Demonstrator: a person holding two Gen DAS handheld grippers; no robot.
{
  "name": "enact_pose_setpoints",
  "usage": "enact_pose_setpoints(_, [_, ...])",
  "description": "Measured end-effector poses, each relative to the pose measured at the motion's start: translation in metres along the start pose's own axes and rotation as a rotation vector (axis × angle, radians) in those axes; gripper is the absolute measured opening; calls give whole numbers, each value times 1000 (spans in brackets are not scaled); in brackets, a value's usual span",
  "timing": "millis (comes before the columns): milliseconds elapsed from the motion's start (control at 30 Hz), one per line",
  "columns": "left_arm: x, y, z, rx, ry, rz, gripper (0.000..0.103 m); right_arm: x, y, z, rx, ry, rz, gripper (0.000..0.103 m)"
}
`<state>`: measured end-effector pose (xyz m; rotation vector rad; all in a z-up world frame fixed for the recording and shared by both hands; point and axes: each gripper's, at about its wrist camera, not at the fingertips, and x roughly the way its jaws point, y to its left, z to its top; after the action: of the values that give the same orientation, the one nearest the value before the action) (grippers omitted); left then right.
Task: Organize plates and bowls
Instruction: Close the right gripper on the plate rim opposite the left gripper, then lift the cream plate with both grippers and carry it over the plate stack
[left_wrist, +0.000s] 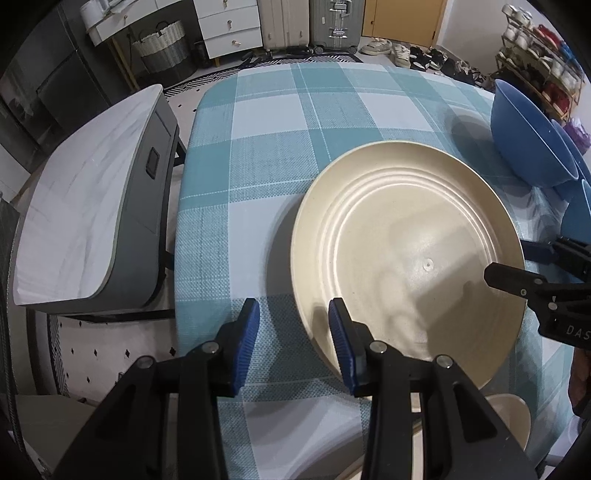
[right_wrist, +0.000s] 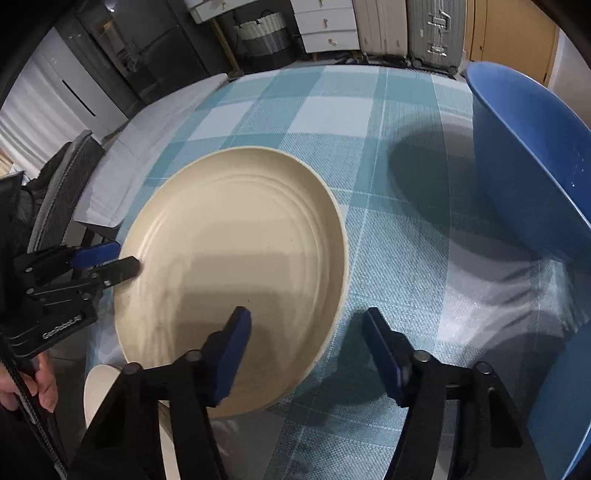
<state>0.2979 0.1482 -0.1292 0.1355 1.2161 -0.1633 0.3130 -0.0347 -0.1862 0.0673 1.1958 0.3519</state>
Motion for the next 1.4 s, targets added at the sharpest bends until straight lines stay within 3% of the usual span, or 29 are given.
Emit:
enact_pose_setpoints(100, [2,1,0,-2,3,2,39,0,1,0,-2,0,-1,50])
enact_pose_setpoints(233, [4,5,-1,-11,5,-11,39,2,-3,1,15,7,13,35])
enact_pose_setpoints(433, [7,5,-3,-11,12,-56,37,3,-6,1,11,10,-3,23])
enact_pose_setpoints(567, [9,6,-2,-33,26,-129,24,3,-10,2,34,9,17,20])
enact_pose_setpoints(733, [5,5,-2,-30,13,-124,18,4,-11,3,39,8,15,18])
enact_pose_setpoints(867, [7,5,0,-28,19,-114,18,3,-15,3,55,5,10,16])
enact_pose_setpoints(1133, [15,11,4,-73,26,-177,18,5,-18,11,58,3,0,16])
enact_pose_setpoints(1400, [13,8,4,-64,18,-147,18,8,-14,14,34,-19,5,16])
